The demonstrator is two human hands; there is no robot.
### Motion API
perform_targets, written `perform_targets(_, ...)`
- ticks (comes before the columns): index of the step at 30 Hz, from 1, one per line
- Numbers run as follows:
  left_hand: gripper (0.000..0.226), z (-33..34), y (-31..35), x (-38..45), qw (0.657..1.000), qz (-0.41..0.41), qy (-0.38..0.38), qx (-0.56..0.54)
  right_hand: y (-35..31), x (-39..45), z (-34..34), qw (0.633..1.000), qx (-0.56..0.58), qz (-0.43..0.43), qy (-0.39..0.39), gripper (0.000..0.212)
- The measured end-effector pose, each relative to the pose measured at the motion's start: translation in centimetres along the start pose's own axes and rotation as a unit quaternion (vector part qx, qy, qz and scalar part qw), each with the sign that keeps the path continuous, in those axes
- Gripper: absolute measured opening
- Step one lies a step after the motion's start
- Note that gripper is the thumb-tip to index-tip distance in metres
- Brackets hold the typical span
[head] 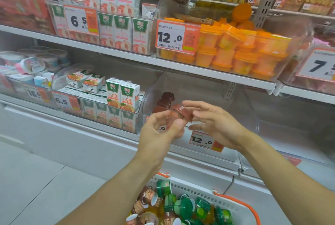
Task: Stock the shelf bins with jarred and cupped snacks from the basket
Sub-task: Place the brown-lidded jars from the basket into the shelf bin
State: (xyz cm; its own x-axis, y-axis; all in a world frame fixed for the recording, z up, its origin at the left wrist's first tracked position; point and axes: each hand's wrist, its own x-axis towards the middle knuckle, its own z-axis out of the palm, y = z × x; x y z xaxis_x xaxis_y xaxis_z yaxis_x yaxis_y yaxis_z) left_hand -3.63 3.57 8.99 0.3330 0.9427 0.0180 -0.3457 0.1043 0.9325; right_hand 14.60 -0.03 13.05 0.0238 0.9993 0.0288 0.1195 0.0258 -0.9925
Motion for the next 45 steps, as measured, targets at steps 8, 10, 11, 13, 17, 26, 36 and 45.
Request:
perform_targets(8,0.049,-0.1,-0.5,-0.4,0.983,0.121,0.009,0.136,-1.0,-0.2,0.9,0.996,-0.076,0.011,0.04,0.032)
perform_targets(10,0.05,-0.1,-0.4,-0.4,0.98,0.13,0.011,0.152,-1.1,0.0,0.8,0.998,-0.04,0.032,0.028,0.03)
perform_targets(11,0.05,-0.2,-0.3,-0.4,0.977,0.135,0.014,0.165,-1.2,0.2,0.6,0.998,-0.028,0.04,0.037,0.03)
perform_targets(13,0.044,-0.3,-0.3,-0.2,0.969,0.141,0.04,0.201,-1.3,1.5,0.2,0.995,-0.011,0.046,0.089,0.028)
perform_targets(17,0.024,-1.3,-0.9,0.8,0.963,0.08,0.098,0.237,-0.9,6.0,-0.8,0.972,-0.118,0.05,0.194,0.021)
perform_targets(26,0.021,-3.6,-1.4,1.8,0.951,-0.024,0.111,0.288,3.7,12.5,-1.2,0.915,-0.336,0.17,0.143,0.035)
perform_targets(36,0.02,-4.2,-1.4,1.9,0.94,-0.058,0.089,0.325,5.5,12.5,-0.9,0.914,-0.352,0.155,0.131,0.024)
perform_targets(45,0.02,-4.3,-2.5,1.5,0.917,-0.073,0.039,0.39,1.2,7.6,2.3,0.883,-0.371,-0.101,0.27,0.013)
